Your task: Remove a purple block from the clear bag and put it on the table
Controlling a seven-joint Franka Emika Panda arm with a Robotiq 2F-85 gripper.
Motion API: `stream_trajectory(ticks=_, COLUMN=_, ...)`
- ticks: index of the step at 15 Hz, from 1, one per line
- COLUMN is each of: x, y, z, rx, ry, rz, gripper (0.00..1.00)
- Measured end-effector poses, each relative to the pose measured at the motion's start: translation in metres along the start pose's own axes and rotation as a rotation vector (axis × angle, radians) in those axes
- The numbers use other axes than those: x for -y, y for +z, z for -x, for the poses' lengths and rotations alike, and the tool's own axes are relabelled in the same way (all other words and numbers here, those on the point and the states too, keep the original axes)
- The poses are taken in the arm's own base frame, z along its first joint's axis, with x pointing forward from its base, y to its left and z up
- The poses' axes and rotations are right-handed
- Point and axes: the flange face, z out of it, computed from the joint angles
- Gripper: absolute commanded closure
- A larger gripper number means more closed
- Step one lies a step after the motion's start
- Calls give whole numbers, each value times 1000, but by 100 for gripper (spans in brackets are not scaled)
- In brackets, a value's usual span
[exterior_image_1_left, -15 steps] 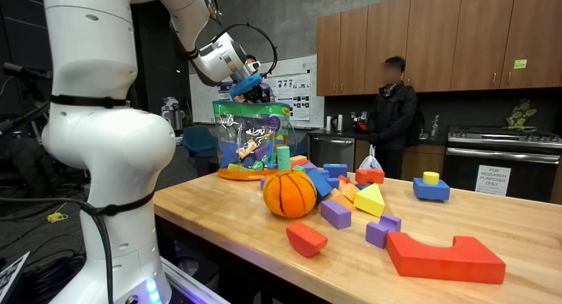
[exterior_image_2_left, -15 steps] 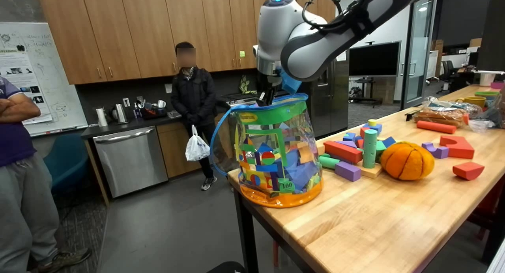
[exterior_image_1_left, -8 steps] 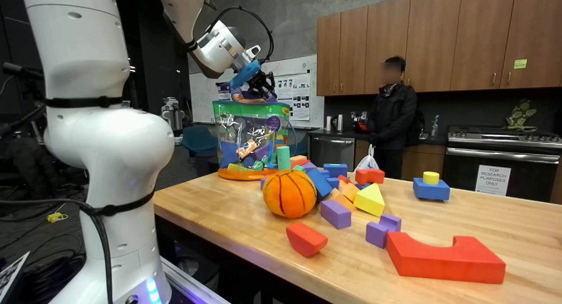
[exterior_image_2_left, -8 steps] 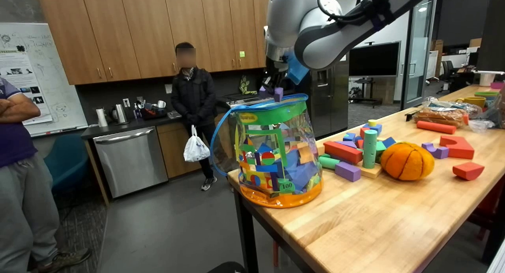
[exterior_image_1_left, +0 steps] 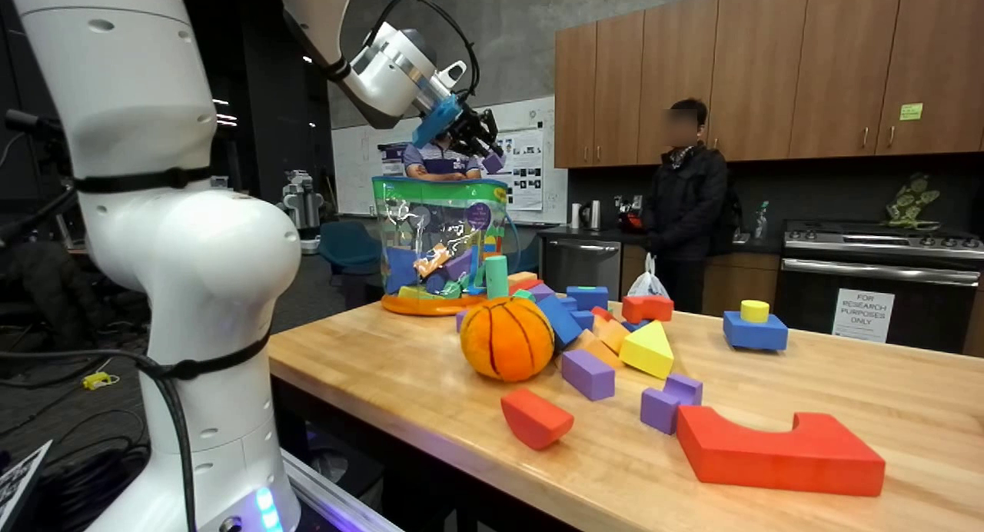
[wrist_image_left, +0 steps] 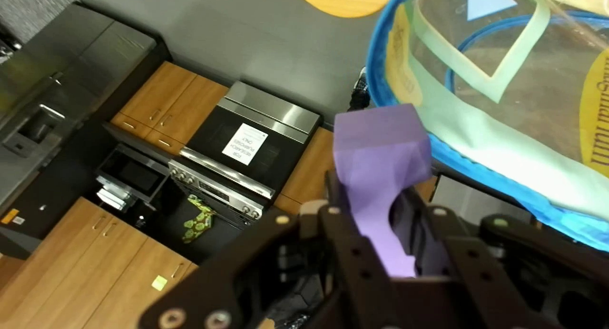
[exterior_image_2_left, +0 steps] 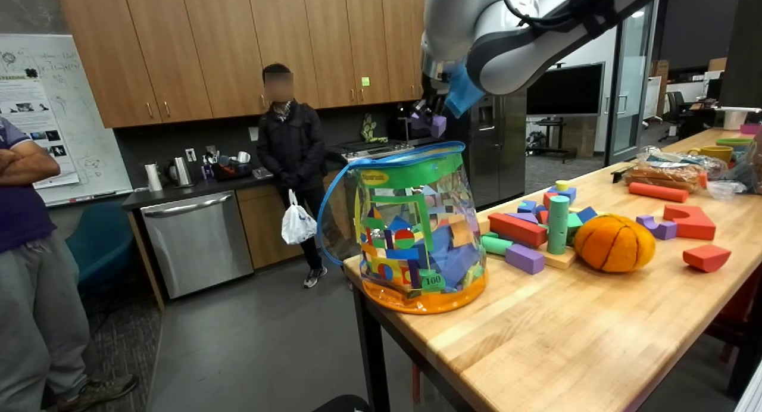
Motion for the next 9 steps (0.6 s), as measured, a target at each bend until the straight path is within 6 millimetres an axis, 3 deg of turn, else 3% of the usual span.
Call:
stream_trajectory(ticks=4, x=-32, y=29, z=23, rx=64, ry=94, rz=37, gripper=93)
stream_trajectory(ticks=9, x=-77, y=77, z=69, rx=138, ry=177, rz=56, gripper=93)
